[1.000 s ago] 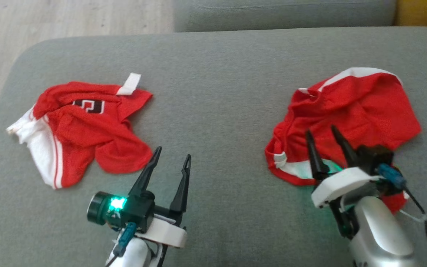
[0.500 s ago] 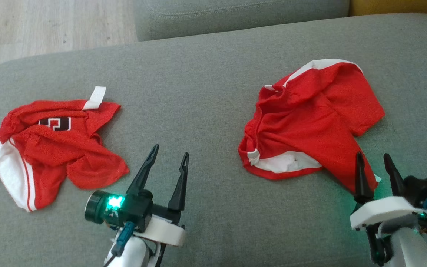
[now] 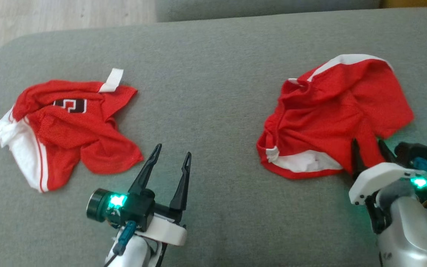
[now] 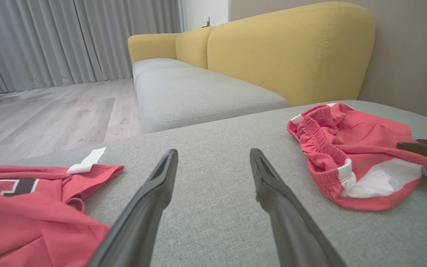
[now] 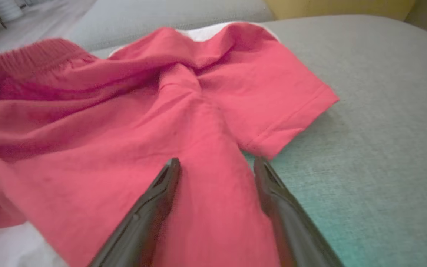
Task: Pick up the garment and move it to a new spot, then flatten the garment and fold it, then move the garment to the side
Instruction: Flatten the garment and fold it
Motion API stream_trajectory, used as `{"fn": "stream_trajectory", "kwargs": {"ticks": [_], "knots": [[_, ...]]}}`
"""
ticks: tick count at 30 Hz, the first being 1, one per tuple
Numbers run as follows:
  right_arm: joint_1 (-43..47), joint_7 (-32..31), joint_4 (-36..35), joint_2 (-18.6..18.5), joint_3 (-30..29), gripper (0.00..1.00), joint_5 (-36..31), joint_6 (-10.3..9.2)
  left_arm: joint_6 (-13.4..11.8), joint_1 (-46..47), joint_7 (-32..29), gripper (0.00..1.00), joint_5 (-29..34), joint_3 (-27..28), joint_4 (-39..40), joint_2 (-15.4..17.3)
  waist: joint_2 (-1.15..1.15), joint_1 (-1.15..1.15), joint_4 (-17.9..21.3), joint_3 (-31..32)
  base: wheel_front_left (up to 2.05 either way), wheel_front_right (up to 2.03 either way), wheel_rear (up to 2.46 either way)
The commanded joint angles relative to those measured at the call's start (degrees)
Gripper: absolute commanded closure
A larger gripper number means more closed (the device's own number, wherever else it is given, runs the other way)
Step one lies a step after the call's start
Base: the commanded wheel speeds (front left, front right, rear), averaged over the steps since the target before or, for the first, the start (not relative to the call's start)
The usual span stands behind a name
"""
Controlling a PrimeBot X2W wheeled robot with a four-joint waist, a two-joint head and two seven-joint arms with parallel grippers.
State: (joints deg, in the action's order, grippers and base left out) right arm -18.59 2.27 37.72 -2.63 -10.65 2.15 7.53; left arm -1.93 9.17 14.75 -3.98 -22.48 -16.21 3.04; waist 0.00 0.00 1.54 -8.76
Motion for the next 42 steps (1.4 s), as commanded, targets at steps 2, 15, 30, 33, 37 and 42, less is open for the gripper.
{"fn": "stream_trajectory", "kwargs": {"ticks": [2,15,30,33,37,42], "knots": [[-3.42,-2.45,0.54,-0.25,1.06,0.07,-2.57,-0.04,0.19,2.97,0.25,0.0,0.23,1.15,1.51,-0.08,0.0,0.0,-1.88,-1.45,0.0,0.0,0.0],[-5.49,-2.8,-2.03,-0.28,-2.46,1.0,-9.9,-0.04,-0.13,2.41,0.25,0.0,-0.09,1.32,0.94,-0.12,0.0,0.0,-2.85,0.05,0.0,0.0,0.0],[-0.41,-12.97,-13.26,-3.34,2.13,1.0,-9.21,-0.04,-0.66,0.38,0.25,0.0,-0.41,1.2,1.3,-0.15,0.0,0.0,-1.26,3.73,0.0,0.0,0.0],[-0.2,-15.94,-13.85,-4.32,3.26,1.0,-7.44,-0.04,-0.61,0.66,0.25,0.0,-0.58,0.92,1.65,-0.15,0.0,0.0,-1.78,2.75,0.0,0.0,0.0],[-1.82,-19.63,-13.78,-5.85,3.71,1.0,-4.41,-0.04,-0.45,1.57,0.25,0.0,-0.65,0.74,1.72,-0.15,0.0,0.0,-2.97,0.98,0.0,0.0,0.0],[-5.8,-23.48,-12.25,-8.5,3.47,1.0,-1.77,-0.04,-0.2,2.88,0.25,0.0,-0.68,0.4,1.54,-0.15,0.0,0.0,-4.73,-0.98,0.0,0.0,0.0]]}}
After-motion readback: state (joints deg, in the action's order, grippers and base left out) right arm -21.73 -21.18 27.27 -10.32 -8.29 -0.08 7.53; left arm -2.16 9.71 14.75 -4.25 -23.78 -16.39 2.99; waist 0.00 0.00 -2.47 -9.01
